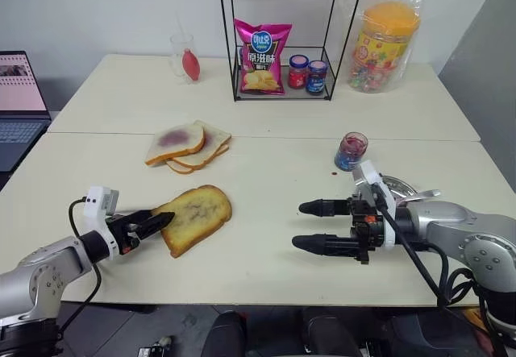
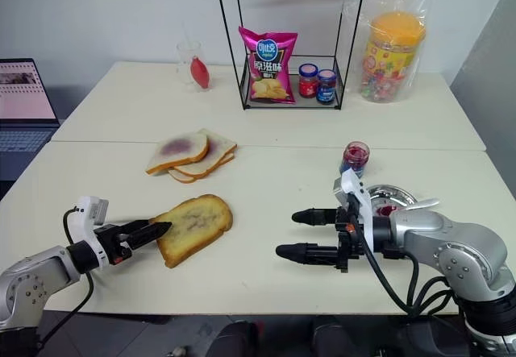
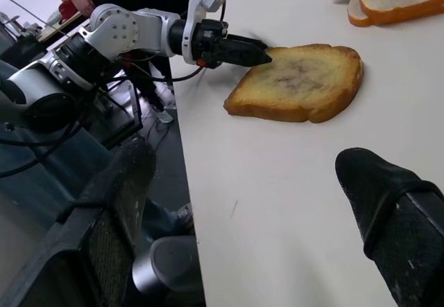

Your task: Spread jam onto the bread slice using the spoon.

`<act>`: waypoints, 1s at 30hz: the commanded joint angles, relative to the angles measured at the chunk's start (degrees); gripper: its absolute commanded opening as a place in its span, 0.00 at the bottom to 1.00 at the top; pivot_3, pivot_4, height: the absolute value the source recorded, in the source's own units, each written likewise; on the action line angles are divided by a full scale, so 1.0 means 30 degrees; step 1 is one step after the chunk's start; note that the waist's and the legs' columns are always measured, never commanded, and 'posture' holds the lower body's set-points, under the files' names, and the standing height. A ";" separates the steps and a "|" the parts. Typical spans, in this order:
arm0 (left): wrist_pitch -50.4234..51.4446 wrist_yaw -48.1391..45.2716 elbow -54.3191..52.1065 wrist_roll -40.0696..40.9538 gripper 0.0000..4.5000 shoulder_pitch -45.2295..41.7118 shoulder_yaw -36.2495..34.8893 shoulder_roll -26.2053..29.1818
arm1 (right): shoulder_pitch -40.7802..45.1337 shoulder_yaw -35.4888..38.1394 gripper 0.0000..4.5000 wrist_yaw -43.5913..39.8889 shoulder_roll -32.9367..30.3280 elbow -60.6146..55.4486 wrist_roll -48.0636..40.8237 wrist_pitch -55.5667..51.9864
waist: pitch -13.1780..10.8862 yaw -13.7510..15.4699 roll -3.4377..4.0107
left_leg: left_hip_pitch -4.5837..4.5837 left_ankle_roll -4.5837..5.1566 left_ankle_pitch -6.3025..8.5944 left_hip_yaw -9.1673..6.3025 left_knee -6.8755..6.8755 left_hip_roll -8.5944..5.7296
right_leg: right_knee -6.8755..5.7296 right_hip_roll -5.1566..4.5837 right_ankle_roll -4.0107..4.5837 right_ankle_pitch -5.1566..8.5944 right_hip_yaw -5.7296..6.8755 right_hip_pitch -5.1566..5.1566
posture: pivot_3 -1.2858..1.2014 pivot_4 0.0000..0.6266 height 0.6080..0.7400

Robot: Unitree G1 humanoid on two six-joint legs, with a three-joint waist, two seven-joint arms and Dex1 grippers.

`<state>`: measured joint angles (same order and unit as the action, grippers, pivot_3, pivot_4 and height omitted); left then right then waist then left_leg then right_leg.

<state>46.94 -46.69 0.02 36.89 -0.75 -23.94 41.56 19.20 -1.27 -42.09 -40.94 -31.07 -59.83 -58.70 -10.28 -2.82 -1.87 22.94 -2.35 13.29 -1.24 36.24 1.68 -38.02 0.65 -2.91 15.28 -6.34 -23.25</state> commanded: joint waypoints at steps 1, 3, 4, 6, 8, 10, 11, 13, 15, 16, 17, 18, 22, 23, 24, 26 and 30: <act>0.0100 -0.0252 0.0571 -0.0234 0.56 -0.0014 0.0684 0.0061 | 0.0374 0.0161 1.00 -0.0139 0.0190 -0.0157 0.0043 0.0392 | 0.0000 0.0005 -0.0001 | 0.0002 0.0000 0.0000 -0.0006 0.0000 0.0000 | 0.0000 0.0000 0.0000 0.0000 0.0007 0.0000 | 0.52 0.24 1.00; 0.0086 -0.0294 0.0551 -0.0263 0.47 -0.0243 0.0804 0.0049 | 0.0430 0.0188 1.00 -0.0061 0.0280 -0.0157 0.0151 0.0428 | 0.0000 0.0007 -0.0001 | 0.0004 0.0000 0.0000 -0.0016 0.0000 -0.0003 | 0.0001 0.0000 0.0001 0.0001 0.0021 0.0002 | 0.52 0.24 1.00; 0.0123 -0.0318 0.0470 -0.0232 0.45 -0.0345 0.0847 0.0028 | 0.0445 0.0244 1.00 0.0034 0.0344 -0.0150 0.0257 0.0509 | 0.0000 0.0011 -0.0001 | 0.0005 0.0000 0.0000 -0.0020 0.0000 -0.0003 | 0.0001 0.0000 0.0001 0.0001 0.0028 0.0003 | 0.52 0.24 1.00; 0.0136 -0.0377 0.0400 -0.0217 0.36 -0.0561 0.0957 0.0040 | 0.0476 0.0370 1.00 0.0311 0.0490 -0.0139 0.0474 0.0684 | 0.0000 0.0018 -0.0001 | 0.0006 0.0000 0.0000 -0.0026 0.0001 -0.0002 | 0.0001 0.0000 0.0001 0.0001 0.0035 0.0007 | 0.52 0.24 1.00; 0.0132 -0.0414 0.0299 -0.0221 0.28 -0.0965 0.1163 0.0125 | 0.0303 0.0628 1.00 0.0931 0.0742 -0.0291 0.0912 0.1111 | 0.0000 0.0024 -0.0001 | 0.0009 0.0000 0.0000 -0.0035 0.0005 -0.0001 | 0.0001 0.0000 0.0002 0.0000 0.0048 0.0009 | 0.52 0.24 1.00; 0.0188 -0.0437 0.0229 -0.0223 0.19 -0.1459 0.1345 0.0237 | 0.0007 0.0949 1.00 0.1698 0.1102 -0.0522 0.1339 0.1530 | 0.0000 0.0059 -0.0001 | 0.0018 0.0000 0.0000 -0.0050 0.0009 -0.0004 | 0.0001 0.0000 0.0003 0.0001 0.0073 0.0009 | 0.52 0.24 1.00; 0.0174 -0.0497 0.0252 -0.0241 0.15 -0.1764 0.1465 0.0313 | -0.0177 0.1041 1.00 0.1932 0.1216 -0.0706 0.1407 0.1649 | 0.0000 0.0087 -0.0001 | 0.0022 0.0000 0.0000 -0.0061 0.0010 -0.0004 | 0.0001 0.0000 0.0005 0.0002 0.0086 0.0010 | 0.52 0.24 1.00; 0.0278 -0.0656 0.0209 -0.0173 0.07 -0.2511 0.1793 0.0431 | -0.0681 0.0944 1.00 0.2213 0.1193 -0.1211 0.2232 0.2229 | -0.0001 0.0192 -0.0002 | 0.0033 0.0000 0.0000 -0.0081 0.0022 -0.0009 | 0.0000 0.0000 0.0011 0.0005 0.0123 0.0014 | 0.52 0.24 1.00; 0.0369 -0.1008 0.0113 -0.0175 0.01 -0.3355 0.2412 0.0586 | -0.1315 0.0836 1.00 0.2264 0.1019 -0.1745 0.2829 0.2649 | 0.0001 0.0284 -0.0005 | 0.0041 -0.0001 -0.0001 -0.0089 0.0023 -0.0013 | 0.0000 0.0001 0.0014 0.0006 0.0141 0.0012 | 0.52 0.24 1.00; 0.0401 -0.1159 0.0082 -0.0208 0.01 -0.3655 0.2669 0.0640 | -0.1546 0.0846 1.00 0.2254 0.0984 -0.1917 0.2963 0.2764 | -0.0001 0.0298 -0.0005 | 0.0047 -0.0001 -0.0001 -0.0098 0.0023 -0.0011 | 0.0003 0.0002 0.0018 0.0009 0.0154 0.0011 | 0.52 0.24 1.00; 0.0387 -0.1362 0.0049 -0.0371 0.01 -0.4293 0.3244 0.0662 | -0.1829 0.1010 1.00 0.2451 0.1047 -0.2117 0.2978 0.2835 | 0.0000 0.0304 -0.0006 | 0.0057 -0.0001 -0.0001 -0.0098 0.0023 -0.0010 | 0.0001 0.0004 0.0019 0.0009 0.0158 0.0004 | 0.52 0.24 1.00; 0.0354 -0.1515 0.0088 -0.0494 0.01 -0.4751 0.3646 0.0688 | -0.2001 0.1096 1.00 0.2619 0.1123 -0.2243 0.3038 0.2911 | -0.0001 0.0303 -0.0006 | 0.0060 -0.0002 -0.0001 -0.0108 0.0023 -0.0007 | 0.0003 0.0006 0.0019 0.0009 0.0167 0.0003 | 0.52 0.24 1.00; -0.0601 -0.2635 0.1072 -0.1940 0.01 -0.7905 0.6559 0.0351 | -0.3273 0.2040 1.00 0.3313 0.0949 -0.3090 0.2732 0.2798 | -0.0001 0.0316 -0.0007 | 0.0062 -0.0002 -0.0001 -0.0117 0.0030 -0.0010 | -0.0005 0.0017 0.0020 0.0008 0.0172 0.0003 | 0.52 0.24 1.00; -0.1072 -0.3169 0.1452 -0.2518 0.01 -0.8732 0.7550 0.0220 | -0.3705 0.2377 1.00 0.3440 0.0831 -0.3282 0.2564 0.2720 | 0.0000 0.0358 -0.0009 | 0.0063 -0.0002 -0.0001 -0.0117 0.0033 -0.0013 | -0.0008 0.0017 0.0020 0.0008 0.0172 0.0004 | 0.52 0.24 1.00; -0.1454 -0.3585 0.1807 -0.2946 0.01 -0.9319 0.8248 0.0145 | -0.3991 0.2585 1.00 0.3549 0.0766 -0.3422 0.2461 0.2667 | 0.0001 0.0380 -0.0010 | 0.0068 -0.0002 -0.0002 -0.0128 0.0035 -0.0018 | -0.0007 0.0021 0.0020 0.0008 0.0180 0.0007 | 0.52 0.24 1.00; -0.2439 -0.4560 0.2737 -0.4086 0.01 -1.0727 1.0028 -0.0280 | -0.4790 0.3277 1.00 0.3709 0.0549 -0.3786 0.1915 0.2413 | 0.0000 0.0338 -0.0008 | 0.0079 -0.0002 -0.0002 -0.0126 0.0050 -0.0016 | -0.0001 0.0026 0.0020 0.0008 0.0176 0.0010 | 0.52 0.24 1.00; -0.5520 -0.5595 0.5606 -0.6589 0.01 -1.2833 1.2534 -0.1620 | -0.5749 0.3984 1.00 0.4334 0.0305 -0.4403 0.1573 0.2268 | -0.0001 0.0294 -0.0007 | 0.0101 -0.0002 -0.0002 -0.0127 0.0058 -0.0023 | 0.0000 0.0029 0.0021 0.0008 0.0168 0.0005 | 0.52 0.24 1.00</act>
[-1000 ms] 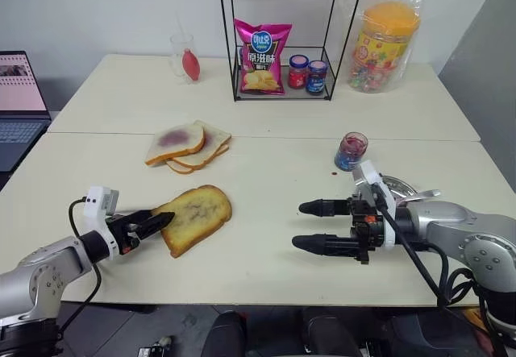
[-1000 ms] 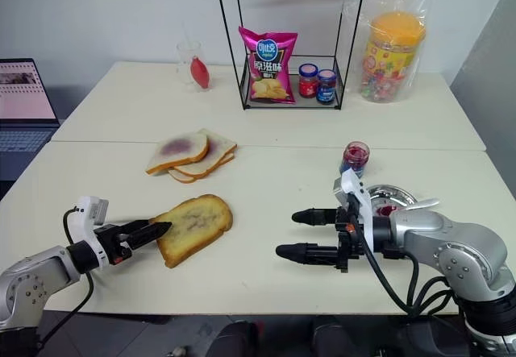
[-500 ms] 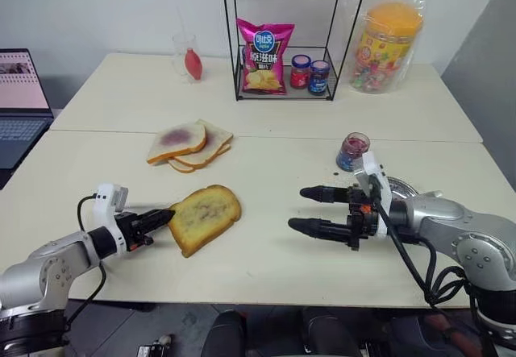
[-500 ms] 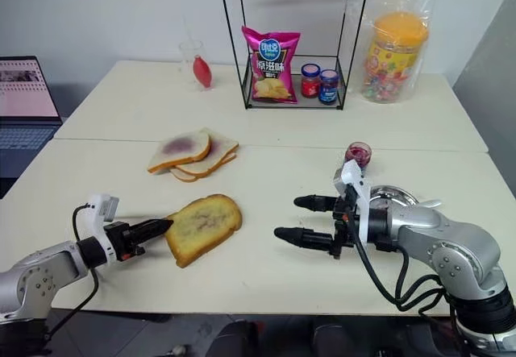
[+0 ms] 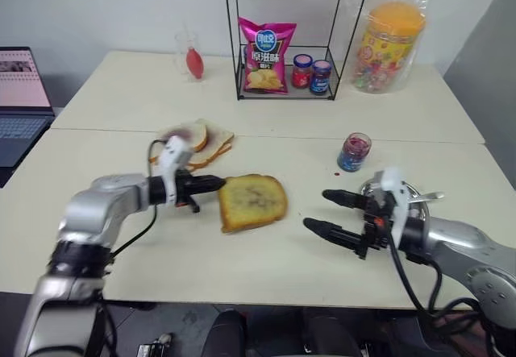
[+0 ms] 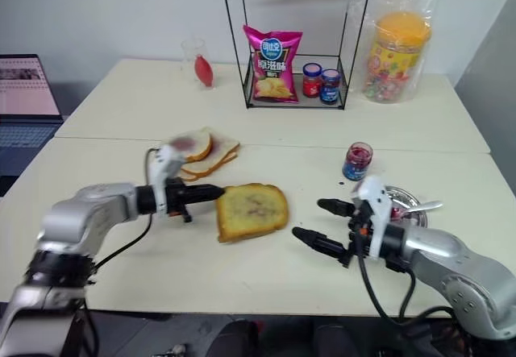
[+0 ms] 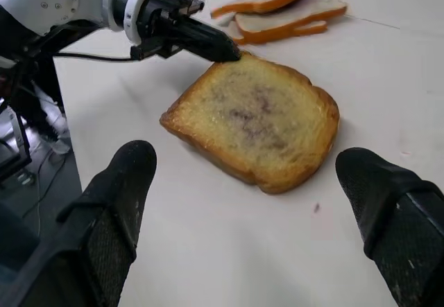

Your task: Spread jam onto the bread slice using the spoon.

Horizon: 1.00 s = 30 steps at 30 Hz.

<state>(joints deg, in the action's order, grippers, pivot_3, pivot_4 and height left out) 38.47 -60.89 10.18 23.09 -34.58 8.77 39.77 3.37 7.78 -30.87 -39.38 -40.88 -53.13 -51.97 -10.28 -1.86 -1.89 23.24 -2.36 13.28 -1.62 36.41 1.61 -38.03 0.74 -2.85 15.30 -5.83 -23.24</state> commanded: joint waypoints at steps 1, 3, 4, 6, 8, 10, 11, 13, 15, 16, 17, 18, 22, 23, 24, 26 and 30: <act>-0.3307 -0.0771 0.3211 -0.2375 0.01 -0.2060 0.1799 -0.1529 | -0.0621 0.1052 1.00 0.0787 -0.0184 -0.1215 -0.0699 0.0052 | 0.0000 -0.0019 0.0001 | -0.0002 0.0000 0.0000 0.0001 0.0001 -0.0002 | -0.0004 0.0004 0.0000 0.0000 -0.0001 -0.0001 | 0.52 0.24 1.00; -0.4367 -0.0955 0.4688 -0.2897 0.01 -0.2718 0.1970 -0.2273 | -0.0836 0.1151 1.00 0.1121 -0.0116 -0.1355 -0.0734 0.0103 | 0.0000 -0.0056 0.0001 | 0.0011 0.0002 -0.0001 -0.0023 0.0026 0.0009 | -0.0013 0.0028 0.0001 0.0000 0.0007 -0.0002 | 0.52 0.24 1.00; -0.4919 -0.1086 0.5410 -0.3151 0.01 -0.3034 0.2094 -0.2722 | -0.0983 0.1246 1.00 0.1362 -0.0055 -0.1455 -0.0820 0.0121 | -0.0001 -0.0090 0.0001 | 0.0016 0.0002 0.0000 -0.0027 0.0040 0.0018 | -0.0020 0.0039 0.0002 -0.0001 0.0007 -0.0005 | 0.52 0.24 1.00; -0.6135 -0.1064 0.6719 -0.3703 0.01 -0.3555 0.2270 -0.3552 | -0.1238 0.1371 1.00 0.1776 0.0023 -0.1619 -0.0877 0.0158 | -0.0001 -0.0087 0.0001 | 0.0030 0.0003 0.0000 -0.0041 0.0071 0.0019 | -0.0034 0.0043 0.0001 -0.0001 0.0014 -0.0007 | 0.52 0.24 1.00; -0.7486 -0.0171 0.8269 -0.4393 0.01 -0.4142 0.2173 -0.4462 | -0.1487 0.1522 1.00 0.2072 0.0033 -0.1721 -0.0940 0.0227 | 0.0000 0.0003 0.0002 | 0.0062 0.0003 0.0000 -0.0066 0.0105 0.0014 | -0.0035 0.0044 0.0000 -0.0002 0.0031 -0.0008 | 0.52 0.24 1.00; -0.8632 0.0346 0.9413 -0.4892 0.01 -0.4550 0.1940 -0.5025 | -0.1696 0.1649 1.00 0.2324 0.0000 -0.1849 -0.1057 0.0302 | 0.0000 0.0027 0.0001 | 0.0107 0.0004 0.0001 -0.0094 0.0171 0.0006 | -0.0031 0.0040 -0.0016 -0.0010 0.0052 -0.0007 | 0.52 0.24 1.00; -0.8982 0.0367 0.9765 -0.5037 0.01 -0.4663 0.1851 -0.5155 | -0.1742 0.1665 1.00 0.2406 -0.0024 -0.1883 -0.1107 0.0328 | 0.0000 0.0043 0.0000 | 0.0122 0.0004 0.0001 -0.0099 0.0183 -0.0002 | -0.0025 0.0034 -0.0036 -0.0023 0.0051 -0.0008 | 0.52 0.24 1.00; -0.9620 0.0827 1.0984 -0.5148 0.01 -0.5246 0.1416 -0.5602 | -0.1950 0.1838 1.00 0.2608 -0.0022 -0.1994 -0.1251 0.0344 | 0.0001 0.0062 -0.0001 | 0.0142 0.0004 0.0000 -0.0102 0.0214 -0.0012 | -0.0021 0.0025 -0.0072 -0.0050 0.0047 -0.0008 | 0.52 0.24 1.00; -1.0128 0.0790 1.1691 -0.5079 0.01 -0.5602 0.1110 -0.5966 | -0.2101 0.1934 1.00 0.2764 -0.0031 -0.2054 -0.1299 0.0358 | 0.0002 0.0072 -0.0002 | 0.0153 0.0007 -0.0002 -0.0107 0.0238 -0.0016 | -0.0016 0.0025 -0.0084 -0.0079 0.0047 -0.0007 | 0.52 0.24 1.00; -1.0348 0.0800 1.1908 -0.5129 0.11 -0.5703 0.1006 -0.6101 | -0.2147 0.1963 1.00 0.2804 -0.0048 -0.2056 -0.1315 0.0380 | 0.0001 0.0063 -0.0002 | 0.0158 0.0009 -0.0003 -0.0109 0.0250 -0.0017 | -0.0017 0.0025 -0.0086 -0.0092 0.0046 -0.0007 | 0.52 0.24 1.00; -1.0338 0.0868 1.2151 -0.5064 0.15 -0.5866 0.0815 -0.6323 | -0.2189 0.2028 1.00 0.2875 -0.0047 -0.2046 -0.1355 0.0410 | 0.0001 0.0045 -0.0002 | 0.0158 0.0010 -0.0004 -0.0109 0.0256 -0.0016 | -0.0021 0.0025 -0.0088 -0.0095 0.0045 -0.0007 | 0.52 0.24 1.00; -1.0366 0.0873 1.2317 -0.5013 0.22 -0.5992 0.0658 -0.6535 | -0.2187 0.2063 1.00 0.3016 0.0017 -0.2007 -0.1408 0.0433 | 0.0001 0.0048 -0.0002 | 0.0159 0.0012 -0.0005 -0.0110 0.0258 -0.0015 | -0.0021 0.0029 -0.0087 -0.0101 0.0045 -0.0007 | 0.52 0.24 1.00; -1.0271 0.0739 1.2206 -0.4996 0.38 -0.5994 0.0376 -0.7107 | -0.2374 0.2247 1.00 0.3179 0.0032 -0.1900 -0.1436 0.0561 | 0.0001 0.0048 -0.0001 | 0.0173 0.0012 -0.0005 -0.0129 0.0255 -0.0015 | -0.0015 0.0032 -0.0088 -0.0100 0.0057 -0.0008 | 0.52 0.24 1.00; -1.0244 0.0712 1.2067 -0.5054 0.44 -0.5901 0.0366 -0.7215 | -0.2431 0.2300 1.00 0.3210 0.0026 -0.1837 -0.1465 0.0588 | 0.0001 0.0048 -0.0002 | 0.0174 0.0012 -0.0005 -0.0129 0.0250 -0.0015 | -0.0007 0.0033 -0.0088 -0.0100 0.0056 -0.0008 | 0.52 0.24 1.00; -1.0231 0.0693 1.1977 -0.5106 0.48 -0.5838 0.0357 -0.7280 | -0.2474 0.2338 1.00 0.3241 0.0013 -0.1798 -0.1507 0.0613 | 0.0001 0.0048 -0.0001 | 0.0176 0.0012 -0.0005 -0.0130 0.0245 -0.0015 | -0.0002 0.0033 -0.0088 -0.0099 0.0057 -0.0008 | 0.52 0.24 1.00; -1.0202 0.0801 1.1842 -0.5139 0.56 -0.5787 0.0250 -0.7293 | -0.2708 0.2728 1.00 0.3265 -0.0067 -0.1692 -0.1602 0.0662 | 0.0001 0.0049 -0.0001 | 0.0183 0.0012 -0.0005 -0.0132 0.0239 -0.0014 | 0.0000 0.0033 -0.0088 -0.0099 0.0060 -0.0016 | 0.52 0.24 1.00; -1.0155 0.1005 1.1724 -0.4998 0.72 -0.6260 -0.0398 -0.6586 | -0.3525 0.5518 1.00 0.4071 0.0090 -0.0845 -0.3205 0.0662 | 0.0001 0.0053 -0.0002 | 0.0184 0.0013 -0.0005 -0.0146 0.0237 -0.0014 | -0.0008 0.0035 -0.0088 -0.0099 0.0068 -0.0017 | 0.52 0.24 1.00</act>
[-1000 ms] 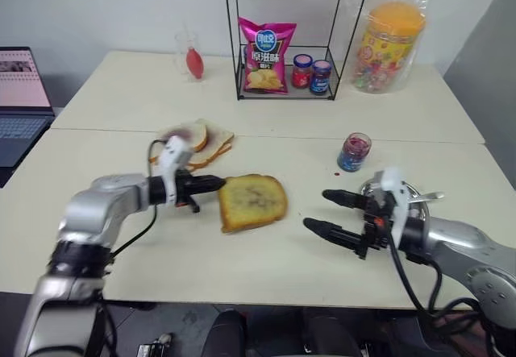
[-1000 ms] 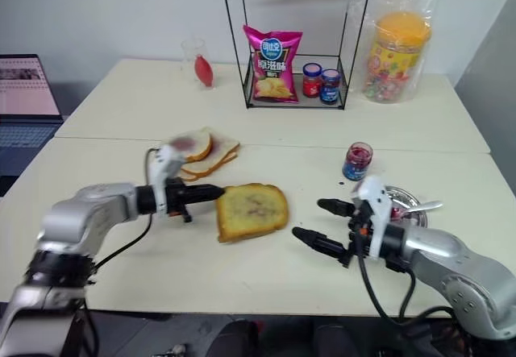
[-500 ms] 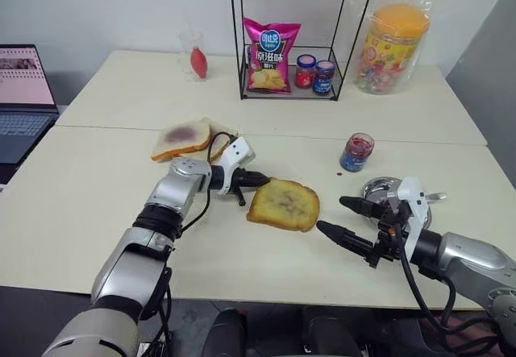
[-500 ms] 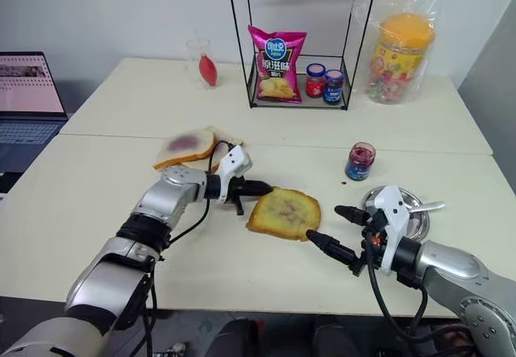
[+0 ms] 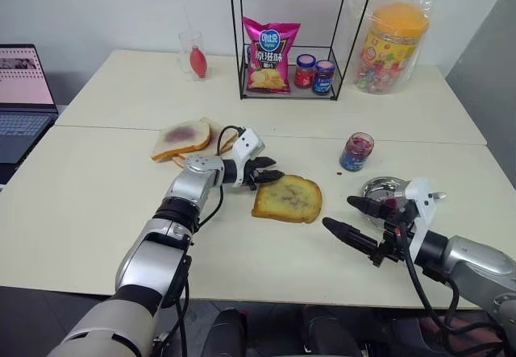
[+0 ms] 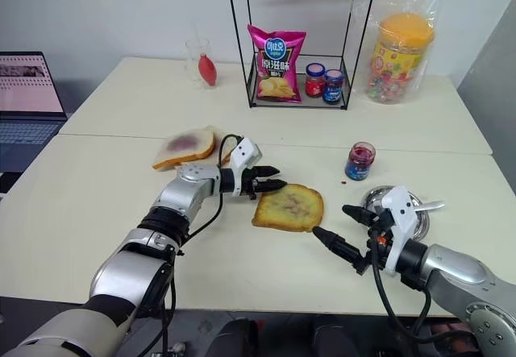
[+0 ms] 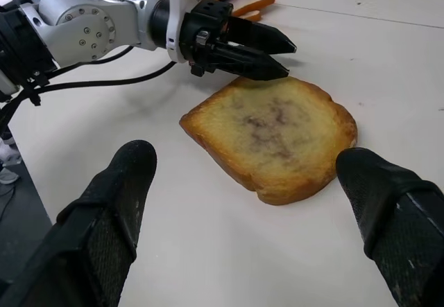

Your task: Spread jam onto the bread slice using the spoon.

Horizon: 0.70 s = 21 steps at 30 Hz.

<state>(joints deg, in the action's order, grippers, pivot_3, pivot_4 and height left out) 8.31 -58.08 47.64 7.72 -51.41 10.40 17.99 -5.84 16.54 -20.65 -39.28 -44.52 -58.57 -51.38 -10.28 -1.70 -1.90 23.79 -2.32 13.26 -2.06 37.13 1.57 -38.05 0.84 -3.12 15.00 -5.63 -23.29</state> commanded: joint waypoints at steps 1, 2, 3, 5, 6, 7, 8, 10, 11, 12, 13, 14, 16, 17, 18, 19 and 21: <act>-0.0063 -0.0006 -0.0847 0.0149 0.79 -0.0735 -0.1046 0.0824 | -0.0645 0.3117 1.00 0.0812 0.0042 0.0526 -0.1726 0.0451 | 0.0000 -0.0002 -0.0001 | 0.0000 0.0000 0.0000 0.0001 0.0004 0.0000 | -0.0003 0.0000 0.0000 -0.0001 0.0000 0.0000 | 0.52 0.24 1.00; 0.0021 -0.0124 -0.1127 0.0167 0.83 -0.0846 -0.1184 0.1115 | -0.1105 0.4030 1.00 0.0873 -0.0004 0.0793 -0.2046 0.0446 | 0.0000 -0.0007 0.0000 | -0.0002 0.0000 0.0000 0.0002 0.0006 0.0000 | -0.0007 0.0000 0.0001 -0.0001 -0.0002 0.0001 | 0.52 0.24 1.00; 0.0173 -0.0427 -0.1810 0.0208 0.88 -0.0861 -0.1266 0.1503 | -0.1853 0.5170 1.00 0.0825 -0.0048 0.1063 -0.2351 0.0447 | -0.0001 -0.0005 0.0000 | -0.0004 0.0000 0.0000 -0.0001 0.0006 0.0001 | -0.0010 0.0000 0.0001 -0.0001 0.0000 0.0001 | 0.52 0.24 1.00; 0.0697 -0.1741 -0.4325 0.0543 0.97 -0.0412 -0.1135 0.2452 | -0.3583 0.7566 1.00 0.0686 0.0094 0.1729 -0.3203 0.0394 | -0.0003 -0.0004 0.0005 | -0.0005 0.0001 -0.0001 -0.0005 0.0003 0.0005 | -0.0016 0.0004 0.0001 -0.0001 0.0003 0.0001 | 0.52 0.24 1.00; 0.0966 -0.2247 -0.5381 0.0714 0.99 -0.0147 -0.1053 0.2746 | -0.4096 0.8283 1.00 0.0764 0.0185 0.1995 -0.3581 0.0429 | 0.0001 0.0023 -0.0002 | 0.0005 0.0001 0.0000 -0.0010 -0.0006 0.0005 | -0.0011 0.0003 0.0002 -0.0001 0.0006 -0.0003 | 0.52 0.24 1.00; 0.1498 -0.2972 -0.6920 0.1122 0.99 0.0220 -0.0955 0.3126 | -0.4307 0.9160 1.00 0.1416 0.0665 0.3096 -0.4278 0.0635 | 0.0002 0.0026 0.0009 | 0.0008 -0.0001 0.0000 -0.0025 -0.0015 0.0011 | 0.0003 0.0003 0.0005 0.0002 0.0026 0.0001 | 0.52 0.24 1.00; 0.1894 -0.3693 -0.8520 0.1543 0.99 0.0663 -0.0795 0.3471 | -0.4394 0.9703 1.00 0.1918 0.0983 0.3873 -0.4795 0.0789 | 0.0005 0.0011 0.0005 | 0.0011 0.0000 0.0000 -0.0021 -0.0041 0.0004 | 0.0019 -0.0007 0.0007 0.0001 0.0022 -0.0001 | 0.52 0.24 1.00; 0.2647 -0.4570 -1.1139 0.2166 0.99 0.1432 -0.0362 0.3777 | -0.4129 1.0104 1.00 0.3042 0.1616 0.5215 -0.5993 0.0958 | 0.0015 0.0003 0.0030 | 0.0004 -0.0002 0.0001 0.0002 -0.0035 0.0008 | 0.0021 -0.0018 0.0033 -0.0012 0.0012 0.0006 | 0.52 0.24 1.00; 0.3066 -0.4846 -1.2467 0.2510 0.99 0.1773 -0.0055 0.3720 | -0.3681 1.0051 1.00 0.3699 0.2107 0.6134 -0.6352 0.1089 | 0.0019 -0.0002 0.0036 | -0.0007 -0.0002 0.0001 0.0018 -0.0036 0.0004 | 0.0018 -0.0032 0.0084 -0.0041 -0.0002 0.0006 | 0.52 0.24 1.00; 0.3416 -0.4982 -1.3358 0.2724 0.99 0.1998 0.0120 0.3661 | -0.3362 0.9999 1.00 0.4201 0.2436 0.6794 -0.6626 0.1196 | 0.0022 -0.0018 0.0041 | -0.0014 -0.0002 0.0001 0.0026 -0.0034 0.0004 | 0.0016 -0.0034 0.0094 -0.0046 -0.0006 0.0011 | 0.52 0.24 1.00; 0.3615 -0.4872 -1.3996 0.2800 0.99 0.2090 0.0253 0.3492 | -0.2951 0.9809 1.00 0.4653 0.2665 0.7634 -0.6585 0.1246 | 0.0021 -0.0046 0.0042 | -0.0018 -0.0001 0.0000 0.0027 -0.0029 0.0003 | 0.0015 -0.0029 0.0092 -0.0044 -0.0010 0.0012 | 0.52 0.24 1.00; 0.3783 -0.4718 -1.4330 0.2802 0.99 0.2106 0.0293 0.3377 | -0.2680 0.9696 1.00 0.4908 0.2717 0.8142 -0.6495 0.1236 | 0.0021 -0.0049 0.0044 | -0.0022 0.0002 -0.0002 0.0027 -0.0013 0.0015 | 0.0010 -0.0011 0.0087 -0.0042 -0.0015 0.0013 | 0.52 0.24 1.00; 0.4214 -0.4062 -1.4925 0.2987 0.99 0.2109 0.0335 0.2783 | -0.1688 0.9011 1.00 0.5475 0.3143 0.9692 -0.5925 0.1327 | 0.0011 -0.0059 0.0069 | -0.0037 0.0056 -0.0036 0.0039 -0.0010 0.0007 | -0.0005 -0.0009 0.0067 -0.0048 -0.0028 0.0015 | 0.52 0.24 1.00; 0.4189 -0.3764 -1.5207 0.2900 0.99 0.2314 0.0524 0.2514 | -0.1034 0.8501 1.00 0.5491 0.3390 1.0449 -0.6036 0.1223 | 0.0012 -0.0077 0.0067 | -0.0050 0.0080 -0.0050 0.0043 -0.0014 0.0012 | -0.0003 0.0003 0.0081 -0.0067 -0.0031 0.0015 | 0.52 0.24 1.00; 0.4068 -0.3364 -1.5392 0.2623 0.99 0.2508 0.0722 0.2304 | -0.0366 0.8108 1.00 0.5575 0.3525 1.1273 -0.5969 0.1140 | 0.0014 -0.0119 0.0073 | -0.0070 0.0100 -0.0062 0.0042 -0.0016 0.0018 | -0.0003 0.0017 0.0098 -0.0080 -0.0033 0.0027 | 0.52 0.24 1.00; 0.4241 -0.3061 -1.5620 0.2553 0.99 0.2690 0.0803 0.2157 | 0.0184 0.7877 1.00 0.5511 0.3506 1.1968 -0.5901 0.1033 | 0.0030 -0.0195 0.0101 | -0.0093 0.0107 -0.0066 0.0050 -0.0017 0.0021 | -0.0006 0.0023 0.0109 -0.0087 -0.0049 0.0034 | 0.52 0.24 1.00; 0.4528 -0.2766 -1.5900 0.2553 0.99 0.2862 0.0822 0.2051 | 0.0689 0.7739 1.00 0.5390 0.3393 1.2664 -0.5710 0.0939 | 0.0061 -0.0300 0.0213 | -0.0129 0.0119 -0.0073 0.0083 -0.0034 0.0020 | -0.0018 0.0023 0.0110 -0.0088 -0.0080 0.0048 | 0.52 0.24 1.00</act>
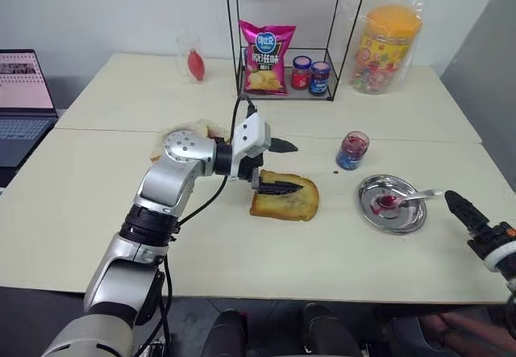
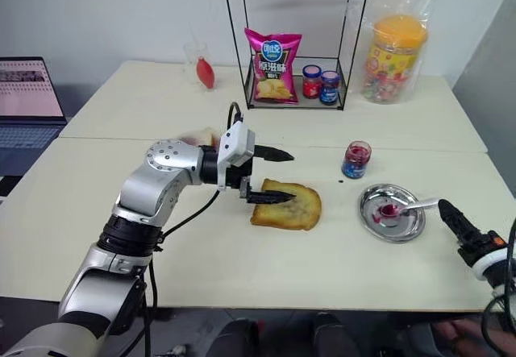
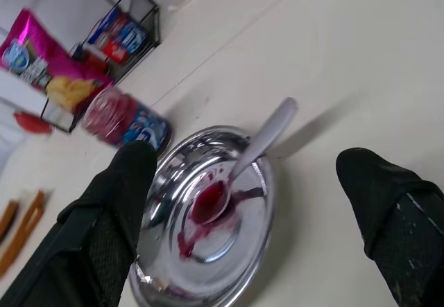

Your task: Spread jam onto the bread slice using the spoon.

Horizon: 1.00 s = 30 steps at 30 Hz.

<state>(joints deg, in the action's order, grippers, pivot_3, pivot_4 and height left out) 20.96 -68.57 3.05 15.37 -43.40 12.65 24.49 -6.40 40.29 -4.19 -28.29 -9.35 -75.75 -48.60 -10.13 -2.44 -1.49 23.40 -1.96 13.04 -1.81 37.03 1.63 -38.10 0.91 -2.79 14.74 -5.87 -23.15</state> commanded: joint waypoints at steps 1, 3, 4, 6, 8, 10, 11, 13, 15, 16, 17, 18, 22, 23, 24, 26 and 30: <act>0.0704 0.0784 -0.1358 0.0258 0.99 0.0349 0.0042 -0.0112 | 0.1190 -0.0239 1.00 -0.0294 -0.0372 0.1367 0.0080 0.0019 | 0.0013 -0.0060 0.0094 | -0.0004 0.0001 0.0000 0.0019 -0.0011 -0.0002 | -0.0004 0.0001 -0.0010 -0.0002 -0.0015 -0.0005 | 0.52 0.24 1.00; 0.1411 0.0964 -0.2165 0.0621 0.99 0.0896 0.0018 0.0013 | 0.2207 -0.0273 1.00 -0.0568 -0.0635 0.2806 0.0185 0.0063 | 0.0012 -0.0109 0.0119 | -0.0001 0.0002 -0.0001 0.0018 -0.0028 0.0000 | -0.0006 0.0006 -0.0010 0.0006 -0.0010 -0.0015 | 0.52 0.24 1.00; 0.1740 0.1079 -0.2587 0.0744 0.99 0.1217 0.0008 0.0098 | 0.2797 -0.0261 1.00 -0.0676 -0.0773 0.3656 0.0254 0.0078 | 0.0012 -0.0222 0.0119 | 0.0000 0.0002 0.0000 0.0015 -0.0035 0.0009 | 0.0001 0.0017 -0.0007 0.0012 -0.0008 -0.0016 | 0.52 0.24 1.00; 0.2261 0.1475 -0.3213 0.0843 0.99 0.1686 -0.0119 0.0234 | 0.3771 -0.0542 1.00 -0.1099 -0.1091 0.4952 0.0751 0.0066 | 0.0009 -0.0292 0.0121 | 0.0004 0.0001 0.0000 0.0039 -0.0039 0.0009 | 0.0009 0.0011 -0.0011 0.0013 -0.0024 -0.0016 | 0.52 0.24 1.00; 0.2692 0.1699 -0.3553 0.1012 0.99 0.1851 -0.0229 0.0322 | 0.4181 -0.0752 1.00 -0.1516 -0.1240 0.5443 0.1128 -0.0039 | 0.0005 -0.0279 0.0120 | 0.0007 0.0001 0.0000 0.0051 -0.0031 0.0007 | 0.0014 0.0007 -0.0019 0.0017 -0.0034 -0.0018 | 0.52 0.24 1.00; 0.3221 0.2083 -0.3981 0.1173 0.99 0.1933 -0.0348 0.0359 | 0.5106 -0.0969 1.00 -0.1971 -0.1319 0.6490 0.1568 -0.0027 | 0.0005 -0.0272 0.0118 | 0.0008 0.0002 0.0000 0.0032 -0.0031 0.0004 | 0.0006 0.0009 -0.0020 0.0017 -0.0018 -0.0019 | 0.52 0.24 1.00; 0.3343 0.2245 -0.4134 0.1174 0.99 0.1970 -0.0373 0.0414 | 0.5654 -0.1029 1.00 -0.2052 -0.1273 0.7020 0.1670 0.0012 | 0.0005 -0.0272 0.0119 | 0.0008 0.0002 0.0000 0.0025 -0.0031 0.0006 | 0.0006 0.0011 -0.0020 0.0016 -0.0014 -0.0019 | 0.52 0.24 1.00; 0.3481 0.2451 -0.4313 0.1208 0.99 0.2006 -0.0361 0.0518 | 0.6252 -0.1031 1.00 -0.2210 -0.1212 0.7606 0.1865 0.0002 | 0.0003 -0.0278 0.0124 | 0.0007 0.0002 0.0000 0.0037 -0.0021 -0.0002 | 0.0004 0.0007 -0.0032 0.0008 -0.0025 -0.0016 | 0.52 0.24 1.00; 0.3656 0.2462 -0.4493 0.1353 0.99 0.2049 -0.0363 0.0670 | 0.6542 -0.1228 1.00 -0.2378 -0.1036 0.7647 0.2090 -0.0145 | 0.0003 -0.0278 0.0123 | 0.0006 0.0002 0.0000 0.0055 -0.0012 -0.0003 | 0.0008 0.0007 -0.0048 -0.0002 -0.0041 -0.0016 | 0.52 0.24 1.00; 0.3710 0.2446 -0.4563 0.1405 0.99 0.2087 -0.0373 0.0743 | 0.6602 -0.1320 1.00 -0.2455 -0.0963 0.7618 0.2216 -0.0187 | 0.0004 -0.0278 0.0123 | 0.0006 0.0001 0.0000 0.0058 -0.0014 -0.0003 | 0.0009 0.0007 -0.0048 -0.0002 -0.0044 -0.0016 | 0.52 0.24 1.00; 0.3790 0.2442 -0.4652 0.1442 0.99 0.2106 -0.0369 0.0808 | 0.6656 -0.1366 1.00 -0.2560 -0.0904 0.7675 0.2321 -0.0198 | 0.0004 -0.0279 0.0123 | 0.0006 0.0002 0.0000 0.0052 -0.0018 0.0000 | 0.0010 0.0008 -0.0047 0.0000 -0.0039 -0.0016 | 0.52 0.24 1.00; 0.3842 0.2454 -0.4710 0.1469 0.99 0.2114 -0.0359 0.0852 | 0.6689 -0.1359 1.00 -0.2648 -0.0869 0.7732 0.2418 -0.0206 | 0.0004 -0.0276 0.0123 | 0.0006 0.0001 0.0000 0.0050 -0.0024 0.0001 | 0.0012 0.0009 -0.0045 0.0002 -0.0035 -0.0016 | 0.52 0.24 1.00; 0.3916 0.2532 -0.4675 0.1546 1.00 0.1999 -0.0330 0.1016 | 0.6844 -0.1238 0.96 -0.2825 -0.0757 0.8105 0.2881 -0.0002 | 0.0003 -0.0276 0.0123 | 0.0011 0.0001 0.0000 0.0054 -0.0029 0.0002 | 0.0023 0.0008 -0.0038 0.0007 -0.0037 -0.0018 | 0.52 0.24 1.00; 0.3913 0.2554 -0.4650 0.1559 1.00 0.1954 -0.0320 0.1057 | 0.6841 -0.1205 0.92 -0.2925 -0.0759 0.8189 0.2984 0.0054 | 0.0003 -0.0276 0.0123 | 0.0011 0.0001 0.0001 0.0059 -0.0028 0.0001 | 0.0023 0.0007 -0.0038 0.0007 -0.0039 -0.0018 | 0.52 0.24 1.00; 0.3964 0.2573 -0.4643 0.1596 1.00 0.1909 -0.0306 0.1084 | 0.6822 -0.1153 0.89 -0.3002 -0.0765 0.8214 0.3037 0.0060 | 0.0003 -0.0276 0.0123 | 0.0011 0.0001 0.0000 0.0060 -0.0025 0.0001 | 0.0023 0.0007 -0.0040 0.0006 -0.0040 -0.0018 | 0.52 0.24 1.00; 0.4029 0.2601 -0.4649 0.1656 1.00 0.1871 -0.0280 0.1117 | 0.6820 -0.1070 0.79 -0.3146 -0.0752 0.8209 0.3159 0.0004 | 0.0003 -0.0278 0.0123 | 0.0009 0.0001 0.0000 0.0056 -0.0025 0.0001 | 0.0018 0.0007 -0.0040 0.0005 -0.0038 -0.0018 | 0.52 0.24 1.00; 0.3969 0.2591 -0.4615 0.1684 1.00 0.1748 -0.0159 0.1113 | 0.6847 -0.0984 0.60 -0.3151 -0.0616 0.8147 0.3304 0.0138 | 0.0003 -0.0278 0.0123 | 0.0006 0.0001 0.0000 0.0057 -0.0025 0.0001 | 0.0015 0.0008 -0.0039 0.0005 -0.0038 -0.0018 | 0.52 0.24 1.00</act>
<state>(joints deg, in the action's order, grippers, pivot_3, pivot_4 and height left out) 33.24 -60.73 -8.76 19.36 -36.78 13.01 27.59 13.39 35.75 -12.56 -30.17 16.04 -66.04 -49.08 -10.12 -3.28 -1.12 23.42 -1.96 13.05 -1.64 36.95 1.64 -38.05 0.93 -2.90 14.75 -5.99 -23.20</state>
